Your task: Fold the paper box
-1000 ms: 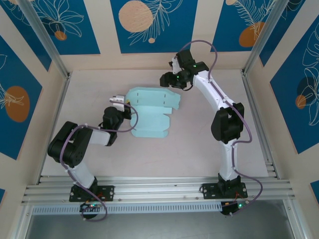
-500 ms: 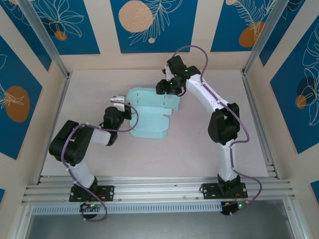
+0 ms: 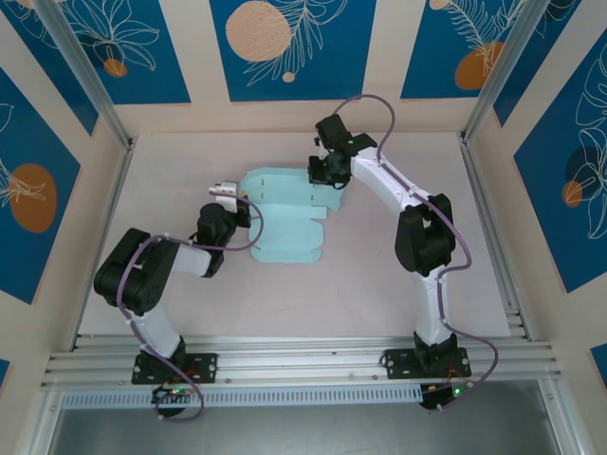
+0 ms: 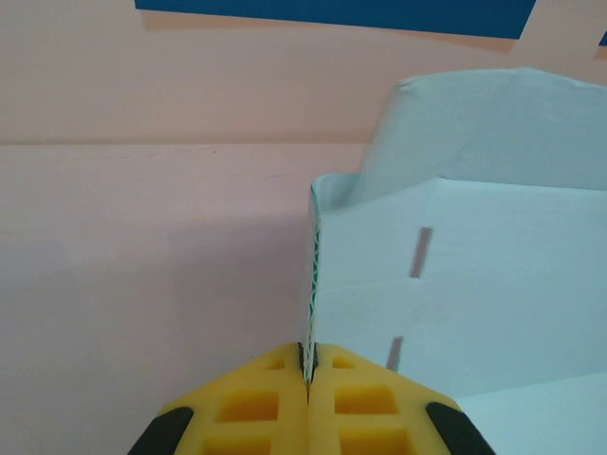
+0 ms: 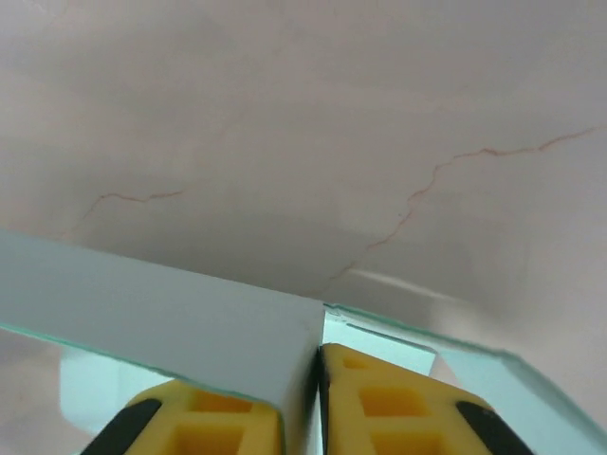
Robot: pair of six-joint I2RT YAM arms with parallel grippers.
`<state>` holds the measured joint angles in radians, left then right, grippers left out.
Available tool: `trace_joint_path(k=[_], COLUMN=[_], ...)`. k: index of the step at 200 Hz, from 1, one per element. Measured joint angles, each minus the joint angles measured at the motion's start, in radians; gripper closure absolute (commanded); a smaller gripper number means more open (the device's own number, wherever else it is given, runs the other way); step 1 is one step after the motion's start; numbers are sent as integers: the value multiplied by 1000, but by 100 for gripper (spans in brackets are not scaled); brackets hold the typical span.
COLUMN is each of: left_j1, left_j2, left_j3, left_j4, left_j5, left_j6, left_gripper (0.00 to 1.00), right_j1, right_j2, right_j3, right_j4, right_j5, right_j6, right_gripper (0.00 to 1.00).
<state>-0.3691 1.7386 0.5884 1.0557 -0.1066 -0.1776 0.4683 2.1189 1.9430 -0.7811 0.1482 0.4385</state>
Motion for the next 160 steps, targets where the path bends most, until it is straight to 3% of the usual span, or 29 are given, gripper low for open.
trace_joint_path(k=[11,38,60,85,120,160], left_j1=[0,3,4,4,-2,-27], left_j2=[-3,-44,-139,-269,-340,-263], left_j3=[0,6,35,121,290,453], left_j4=[-4,-82,-208,-371,-597,-835], left_j5=[1,28,60,100,182,267], left_j6=[0,3,41,116,276,512], left_gripper=[92,49,34,26,25,41], right_j1=[3,17,36,63,92,108], right_j2=[0,-4,-23,-64,-132,-166], right_j3=[-22,-102,-190,-261,-308,-330], right_j4=[28,115,195,270,373,444], right_j5=[18,66,98,134,163,167], right_j6=[-4,-22,-57,-103,-152,-177], right_gripper=[96,96,96,96,96,96])
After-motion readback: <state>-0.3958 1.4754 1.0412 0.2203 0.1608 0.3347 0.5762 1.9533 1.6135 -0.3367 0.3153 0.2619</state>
